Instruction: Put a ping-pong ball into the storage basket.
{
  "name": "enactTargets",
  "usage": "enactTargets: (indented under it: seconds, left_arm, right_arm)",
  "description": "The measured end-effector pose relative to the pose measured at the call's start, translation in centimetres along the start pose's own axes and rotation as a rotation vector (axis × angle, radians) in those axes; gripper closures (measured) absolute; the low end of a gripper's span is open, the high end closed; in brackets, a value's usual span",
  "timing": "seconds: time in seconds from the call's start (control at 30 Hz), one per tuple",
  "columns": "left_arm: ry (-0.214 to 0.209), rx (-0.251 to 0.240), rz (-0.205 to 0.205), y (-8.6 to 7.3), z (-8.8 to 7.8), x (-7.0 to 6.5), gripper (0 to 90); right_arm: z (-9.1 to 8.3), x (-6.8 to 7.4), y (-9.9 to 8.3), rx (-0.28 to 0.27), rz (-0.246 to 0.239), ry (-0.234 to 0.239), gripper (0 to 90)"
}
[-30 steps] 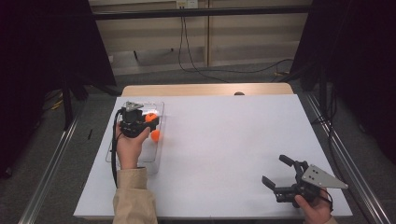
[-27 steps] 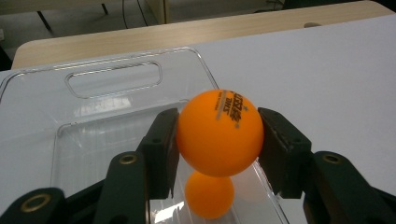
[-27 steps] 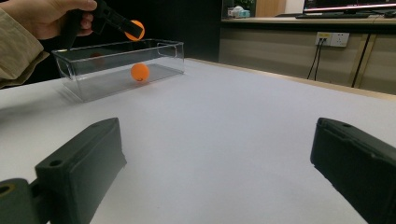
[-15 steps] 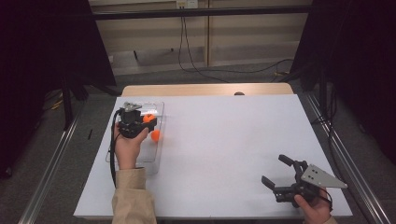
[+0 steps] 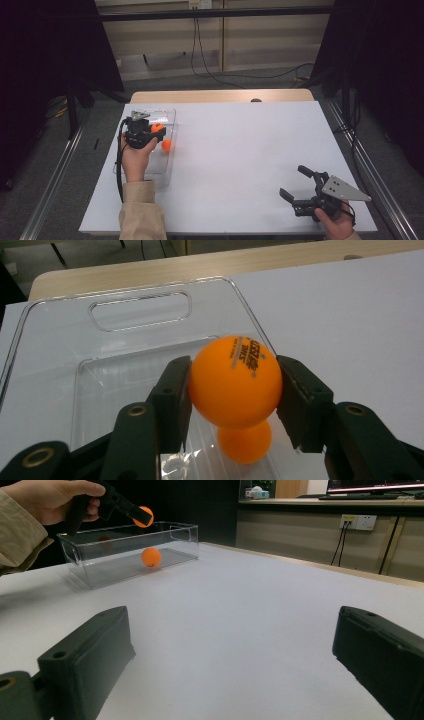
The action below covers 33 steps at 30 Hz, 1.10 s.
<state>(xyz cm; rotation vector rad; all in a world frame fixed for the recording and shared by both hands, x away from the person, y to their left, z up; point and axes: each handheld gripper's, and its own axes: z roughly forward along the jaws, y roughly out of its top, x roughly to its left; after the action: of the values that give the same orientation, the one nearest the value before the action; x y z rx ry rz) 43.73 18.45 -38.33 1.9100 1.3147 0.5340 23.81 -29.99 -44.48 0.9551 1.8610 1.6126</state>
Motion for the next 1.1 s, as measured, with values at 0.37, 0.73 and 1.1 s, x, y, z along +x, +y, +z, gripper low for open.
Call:
enactTargets:
  seconds: [0.37,0.73,1.1]
  left_arm:
    - [0.017,0.014,0.002,-0.19,0.13,0.19,50.9]
    - [0.033,0.025,-0.002,-0.45,0.16,0.62,51.0]
    - [0.056,0.038,-0.001,-0.73,0.15,0.91,50.9]
  right_arm:
    - [0.05,0.00,0.00,0.001,-0.002,0.001,2.0]
    - [0.05,0.00,-0.01,0.001,0.000,0.001,2.0]
    - [0.04,-0.01,0.01,-0.001,-0.001,0.002,2.0]
